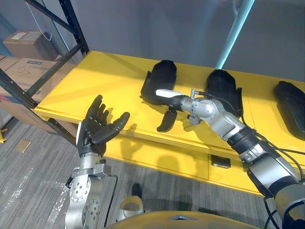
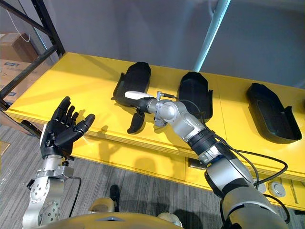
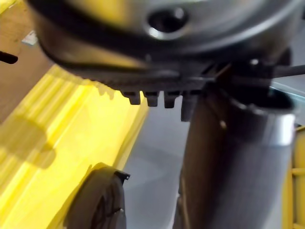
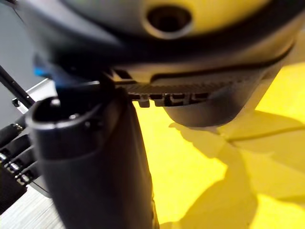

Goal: Walk over and take three plastic housings, then place them on the shelf

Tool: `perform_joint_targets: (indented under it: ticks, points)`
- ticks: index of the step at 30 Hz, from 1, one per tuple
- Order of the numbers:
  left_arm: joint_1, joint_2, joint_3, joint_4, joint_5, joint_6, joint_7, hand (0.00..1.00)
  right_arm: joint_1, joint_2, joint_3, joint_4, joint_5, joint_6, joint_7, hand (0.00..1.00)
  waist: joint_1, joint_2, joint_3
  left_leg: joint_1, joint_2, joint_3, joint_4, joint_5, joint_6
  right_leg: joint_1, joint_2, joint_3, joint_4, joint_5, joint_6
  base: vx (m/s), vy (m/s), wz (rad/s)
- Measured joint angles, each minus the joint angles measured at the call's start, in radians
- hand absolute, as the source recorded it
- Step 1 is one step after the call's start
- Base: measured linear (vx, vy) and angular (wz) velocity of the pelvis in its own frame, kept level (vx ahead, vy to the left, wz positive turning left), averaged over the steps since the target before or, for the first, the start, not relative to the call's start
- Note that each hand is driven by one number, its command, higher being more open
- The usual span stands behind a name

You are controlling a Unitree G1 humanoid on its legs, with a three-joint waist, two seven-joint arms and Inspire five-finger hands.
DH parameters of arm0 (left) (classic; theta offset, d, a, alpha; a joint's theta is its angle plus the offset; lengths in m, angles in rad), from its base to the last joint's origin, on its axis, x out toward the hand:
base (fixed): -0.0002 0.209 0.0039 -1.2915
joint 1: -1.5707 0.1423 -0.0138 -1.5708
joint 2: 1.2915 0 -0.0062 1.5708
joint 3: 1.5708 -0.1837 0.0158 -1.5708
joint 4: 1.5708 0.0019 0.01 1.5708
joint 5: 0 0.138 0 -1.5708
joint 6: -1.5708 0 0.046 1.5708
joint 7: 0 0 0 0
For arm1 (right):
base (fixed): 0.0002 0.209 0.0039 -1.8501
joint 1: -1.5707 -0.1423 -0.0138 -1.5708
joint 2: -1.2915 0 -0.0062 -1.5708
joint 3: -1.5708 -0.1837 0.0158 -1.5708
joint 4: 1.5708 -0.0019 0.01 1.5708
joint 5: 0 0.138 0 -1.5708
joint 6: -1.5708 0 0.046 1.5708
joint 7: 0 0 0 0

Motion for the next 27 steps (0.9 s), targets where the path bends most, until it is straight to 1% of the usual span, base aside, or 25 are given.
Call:
perform_joint_targets:
  ticks: [4,9,18,22,27]
  points:
    - [0.000,0.003,0.001,0.000,0.000,0.000,0.000,1.00,0.000,-0.002,0.000,-0.004,0.003,0.000,0.007,1.00,0.000,-0.003,0.002,0.000,-0.001,0.001,0.000,-0.001,0.000,0.000,0.000,0.000,0.000,0.000,0.000,0.00,0.000,0.00]
    - [0.000,0.004,0.003,0.000,0.000,0.000,0.000,1.00,0.002,-0.030,0.000,-0.030,0.063,0.000,0.038,1.00,0.001,-0.009,0.009,0.001,0.000,0.002,0.000,-0.001,0.001,0.000,0.001,0.002,0.000,0.000,0.000,0.00,0.000,0.00]
    - [0.000,0.005,0.003,0.000,0.000,0.001,0.000,1.00,0.006,-0.030,0.000,-0.042,0.068,-0.003,0.052,1.00,0.000,-0.010,0.013,0.006,-0.001,0.008,0.000,-0.001,0.003,0.001,0.001,0.007,-0.001,0.001,0.000,0.00,-0.001,0.00]
    - [-0.001,0.007,0.003,0.000,0.000,0.001,0.000,1.00,0.011,-0.031,0.000,-0.042,0.062,-0.018,0.049,1.00,0.000,-0.010,0.013,0.006,-0.001,0.008,0.000,-0.001,0.003,0.002,0.001,0.007,-0.002,0.001,0.000,0.00,0.000,0.00]
    - [-0.001,0.007,0.003,0.000,0.000,0.001,0.000,1.00,0.026,-0.031,0.000,-0.042,0.056,-0.039,0.007,1.00,0.001,-0.010,0.013,0.006,-0.001,0.008,0.000,0.000,0.005,0.002,0.001,0.007,-0.002,0.001,0.000,0.00,0.000,0.00]
